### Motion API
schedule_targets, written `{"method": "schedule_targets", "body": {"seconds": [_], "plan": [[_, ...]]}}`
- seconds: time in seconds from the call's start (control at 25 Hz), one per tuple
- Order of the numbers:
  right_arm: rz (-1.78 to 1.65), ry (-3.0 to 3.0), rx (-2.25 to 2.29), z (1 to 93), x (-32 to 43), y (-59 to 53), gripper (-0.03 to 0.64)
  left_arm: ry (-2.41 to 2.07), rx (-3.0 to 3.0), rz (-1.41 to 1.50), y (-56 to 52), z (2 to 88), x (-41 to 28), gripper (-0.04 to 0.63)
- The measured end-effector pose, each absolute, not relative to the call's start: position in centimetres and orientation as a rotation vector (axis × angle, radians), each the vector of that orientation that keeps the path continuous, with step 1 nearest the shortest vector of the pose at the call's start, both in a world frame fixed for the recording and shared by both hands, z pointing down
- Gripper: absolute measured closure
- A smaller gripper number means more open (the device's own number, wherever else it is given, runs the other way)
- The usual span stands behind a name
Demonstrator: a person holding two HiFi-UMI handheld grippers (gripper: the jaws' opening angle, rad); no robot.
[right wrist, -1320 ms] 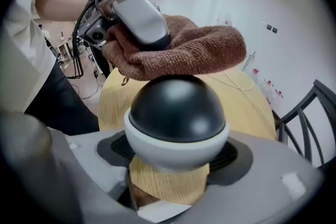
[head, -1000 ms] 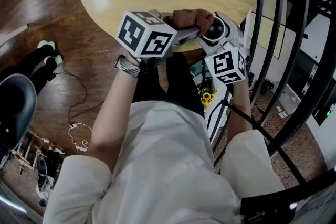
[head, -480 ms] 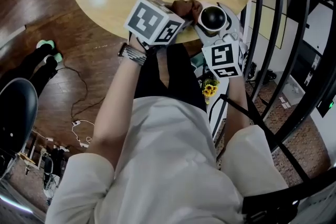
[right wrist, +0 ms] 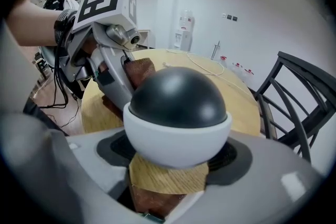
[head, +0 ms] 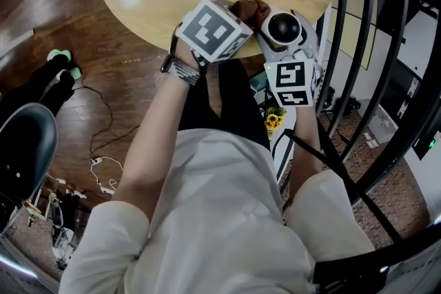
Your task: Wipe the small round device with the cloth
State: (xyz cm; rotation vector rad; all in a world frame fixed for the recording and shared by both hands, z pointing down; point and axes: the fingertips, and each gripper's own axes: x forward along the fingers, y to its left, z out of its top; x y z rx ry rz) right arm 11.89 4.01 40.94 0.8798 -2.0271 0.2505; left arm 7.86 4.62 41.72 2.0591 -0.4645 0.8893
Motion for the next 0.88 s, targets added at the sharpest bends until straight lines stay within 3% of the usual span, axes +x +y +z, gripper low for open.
{"method": "schedule_targets", "body": {"seconds": [0.48, 0.88], "plan": [[-0.024, -2.089, 0.487, 40.9, 14.1, 5.0, 0.236, -0.362, 2.024, 0.338, 4.4, 33.1, 6.4, 0.469], [0.084, -2.194, 0.338, 40.8, 11.7, 4.5, 0.25, -0.35, 2.01, 0.368, 5.7, 34.2, 10.8, 0.469]]}}
